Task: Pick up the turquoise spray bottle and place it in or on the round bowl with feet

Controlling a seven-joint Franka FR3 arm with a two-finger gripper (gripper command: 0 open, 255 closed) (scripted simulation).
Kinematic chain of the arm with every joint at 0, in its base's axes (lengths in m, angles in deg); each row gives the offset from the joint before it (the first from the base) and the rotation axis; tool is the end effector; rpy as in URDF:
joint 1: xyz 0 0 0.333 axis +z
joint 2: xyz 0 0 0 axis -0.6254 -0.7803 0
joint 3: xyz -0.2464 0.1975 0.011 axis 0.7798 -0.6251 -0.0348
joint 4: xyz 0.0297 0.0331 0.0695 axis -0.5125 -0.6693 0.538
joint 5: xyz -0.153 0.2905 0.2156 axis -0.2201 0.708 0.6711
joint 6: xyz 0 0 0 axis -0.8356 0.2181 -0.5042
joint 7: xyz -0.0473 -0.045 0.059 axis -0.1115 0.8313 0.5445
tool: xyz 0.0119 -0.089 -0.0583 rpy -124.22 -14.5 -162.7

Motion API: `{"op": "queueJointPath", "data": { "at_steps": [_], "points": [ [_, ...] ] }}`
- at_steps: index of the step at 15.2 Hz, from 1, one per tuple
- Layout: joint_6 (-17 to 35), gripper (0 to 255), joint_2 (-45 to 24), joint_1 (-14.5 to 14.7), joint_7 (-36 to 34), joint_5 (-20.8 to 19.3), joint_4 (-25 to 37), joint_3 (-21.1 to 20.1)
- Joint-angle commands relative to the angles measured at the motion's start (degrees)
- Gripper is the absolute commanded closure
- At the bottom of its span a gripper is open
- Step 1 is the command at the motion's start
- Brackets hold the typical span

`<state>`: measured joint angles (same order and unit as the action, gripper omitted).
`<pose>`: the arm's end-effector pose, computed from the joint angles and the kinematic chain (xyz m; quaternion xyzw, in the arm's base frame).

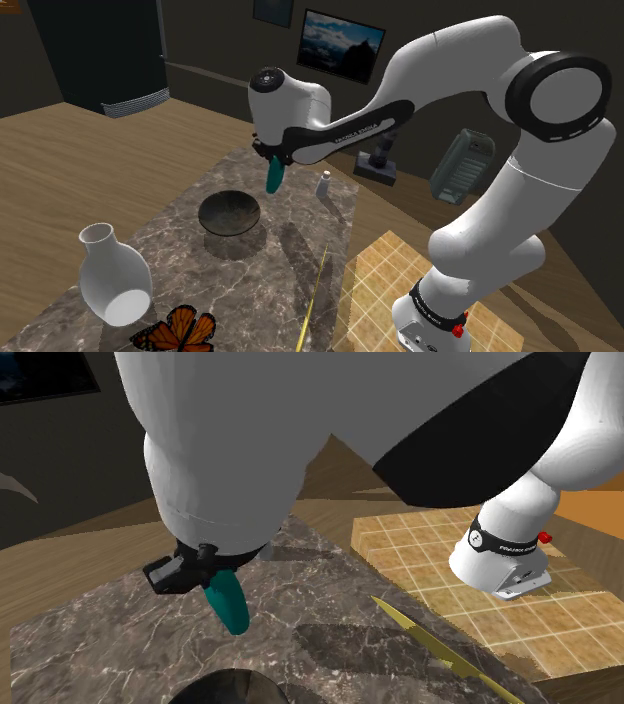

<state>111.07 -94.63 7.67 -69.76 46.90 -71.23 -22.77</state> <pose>0.5189 0.1959 0.3829 0.8499 -0.4609 0.2265 0.1178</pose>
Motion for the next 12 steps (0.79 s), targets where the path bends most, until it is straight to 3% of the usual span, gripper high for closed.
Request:
{"op": "queueJointPath", "data": {
  "at_steps": [1, 6, 12],
  "points": [
    [-0.67, 255, 1.23, -0.29, 1.48, 1.70, 0.60, -0.37],
    [-2.16, 255, 4.20, -0.98, 5.13, 5.56, 2.00, -0.75],
    [-12.91, 255, -7.74, 8.73, -5.33, -2.58, 11.64, -2.50]
  ]
}}
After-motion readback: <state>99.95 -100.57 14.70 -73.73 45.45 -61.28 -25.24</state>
